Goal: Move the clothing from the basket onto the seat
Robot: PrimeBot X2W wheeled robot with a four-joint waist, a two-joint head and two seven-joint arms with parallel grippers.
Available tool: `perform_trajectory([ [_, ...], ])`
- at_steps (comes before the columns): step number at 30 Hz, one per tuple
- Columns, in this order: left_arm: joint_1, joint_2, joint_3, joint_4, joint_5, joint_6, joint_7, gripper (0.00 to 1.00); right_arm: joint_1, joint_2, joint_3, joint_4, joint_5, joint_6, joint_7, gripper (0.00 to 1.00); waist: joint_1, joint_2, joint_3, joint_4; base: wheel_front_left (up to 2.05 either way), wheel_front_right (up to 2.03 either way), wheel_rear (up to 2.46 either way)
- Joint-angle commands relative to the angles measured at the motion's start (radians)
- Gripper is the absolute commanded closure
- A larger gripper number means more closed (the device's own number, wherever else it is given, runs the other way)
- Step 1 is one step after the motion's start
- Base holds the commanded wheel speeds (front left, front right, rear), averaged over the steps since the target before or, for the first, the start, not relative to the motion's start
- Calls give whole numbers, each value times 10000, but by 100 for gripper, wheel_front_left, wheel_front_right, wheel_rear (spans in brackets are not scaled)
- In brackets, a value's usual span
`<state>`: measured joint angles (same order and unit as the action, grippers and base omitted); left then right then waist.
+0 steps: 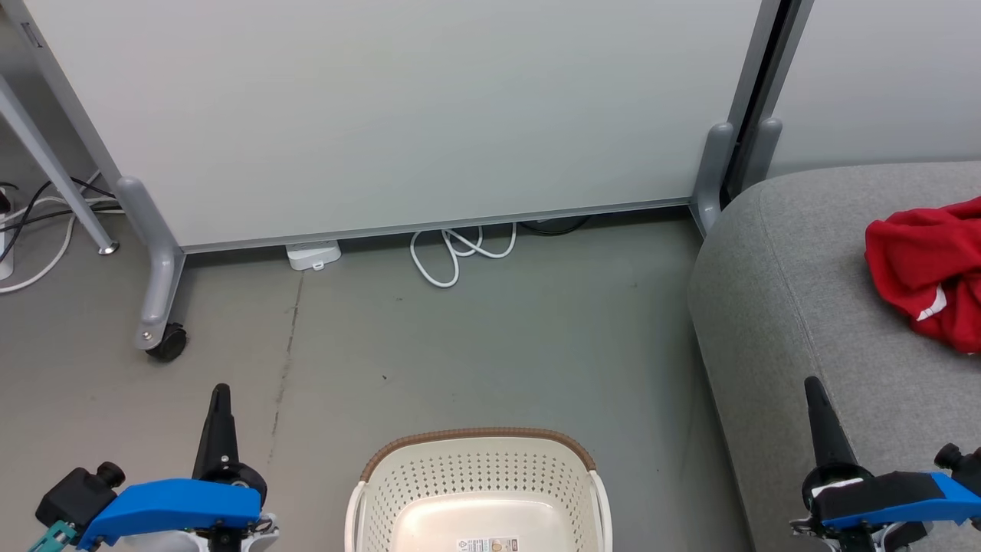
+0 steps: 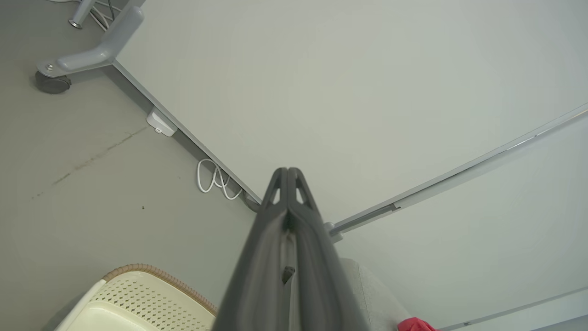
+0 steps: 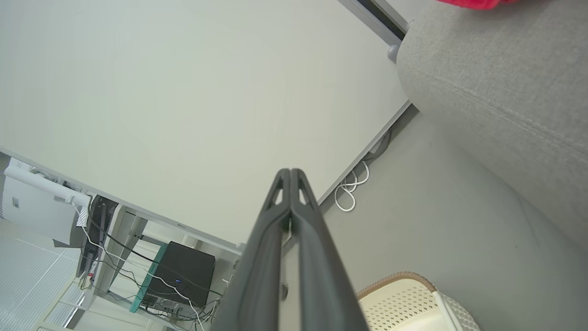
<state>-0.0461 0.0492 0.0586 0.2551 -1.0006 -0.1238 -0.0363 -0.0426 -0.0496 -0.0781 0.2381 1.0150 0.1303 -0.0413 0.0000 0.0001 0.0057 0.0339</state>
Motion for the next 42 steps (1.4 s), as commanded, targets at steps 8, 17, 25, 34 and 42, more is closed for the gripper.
perform_trajectory([
  [8, -363, 15, 152, -133, -1001, -64, 248, 100, -335, -13, -86, -58, 995, 5, 265, 100, 0, -1, -3, -38, 0, 0, 0],
  [17, -416, 15, 219, -131, -1939, -72, 474, 100, -416, -13, -137, -36, 1916, 5, 508, 100, 0, -1, -7, -82, 0, 0, 0],
  [25, -479, 15, 292, -130, -2706, -80, 674, 100, -468, -13, -180, -17, 2663, 5, 702, 100, 0, -1, -9, -122, 0, 0, 0],
  [34, -508, 16, 368, -128, -3517, -89, 876, 100, -529, -12, -224, 4, 3446, 6, 920, 100, 0, -1, -13, -166, 0, 0, 0],
  [42, -564, 15, 427, -129, -4188, -96, 1048, 100, -598, -12, -261, 22, 4097, 6, 1094, 100, 0, -1, -16, -206, 0, 0, 0],
])
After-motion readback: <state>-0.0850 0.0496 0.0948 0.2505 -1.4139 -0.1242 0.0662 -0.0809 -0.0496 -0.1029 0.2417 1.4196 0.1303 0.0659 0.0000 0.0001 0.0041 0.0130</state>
